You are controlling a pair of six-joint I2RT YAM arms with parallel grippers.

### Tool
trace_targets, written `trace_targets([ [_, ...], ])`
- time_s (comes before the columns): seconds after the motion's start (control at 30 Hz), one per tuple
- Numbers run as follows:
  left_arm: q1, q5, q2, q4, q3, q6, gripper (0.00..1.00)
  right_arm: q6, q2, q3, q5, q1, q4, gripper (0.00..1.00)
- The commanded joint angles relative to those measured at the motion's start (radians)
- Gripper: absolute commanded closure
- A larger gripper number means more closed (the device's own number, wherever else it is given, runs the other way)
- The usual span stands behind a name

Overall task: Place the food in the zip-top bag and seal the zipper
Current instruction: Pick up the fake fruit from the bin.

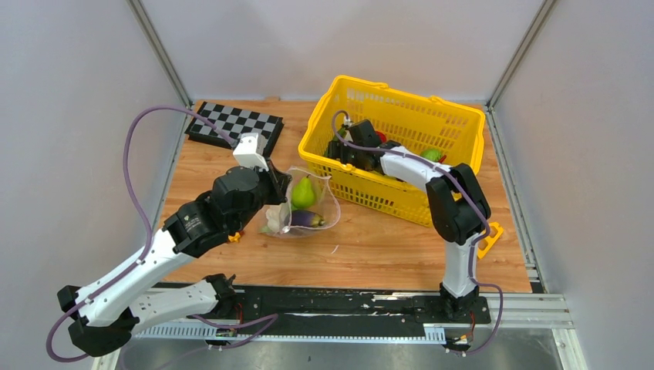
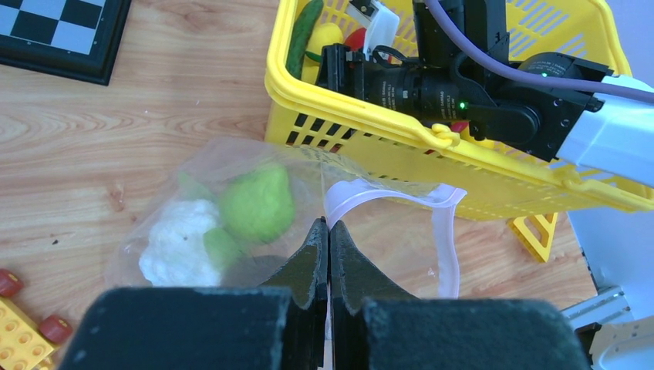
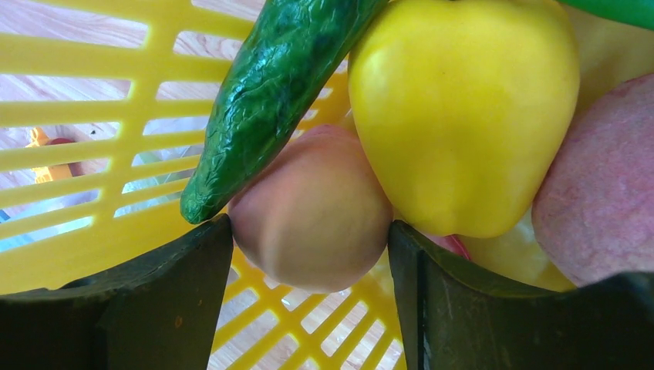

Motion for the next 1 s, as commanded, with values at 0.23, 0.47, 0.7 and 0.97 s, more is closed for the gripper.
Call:
trace_targets([
  [0.23, 0.003, -0.009, -0.019, 0.010, 0.032, 0.009, 1.00, 0.068, 0.025, -0.027, 0.008, 0.009, 0.132, 0.19],
  [0.47, 0.003, -0.014, -0.019, 0.014, 0.023, 0.006, 1.00, 0.057, 0.041, -0.034, 0.059, 0.009, 0.127, 0.21],
  [0.7, 0.003, -0.009, -0.005, 0.018, 0.027, 0.011, 1.00, 0.020, -0.033, -0.085, 0.054, 0.010, 0.173, 0.42],
  [0.97, 0.003, -0.010, -0.009, 0.015, 0.023, 0.012, 1.00, -0.014, -0.177, -0.140, 0.030, 0.005, 0.212, 0.52],
])
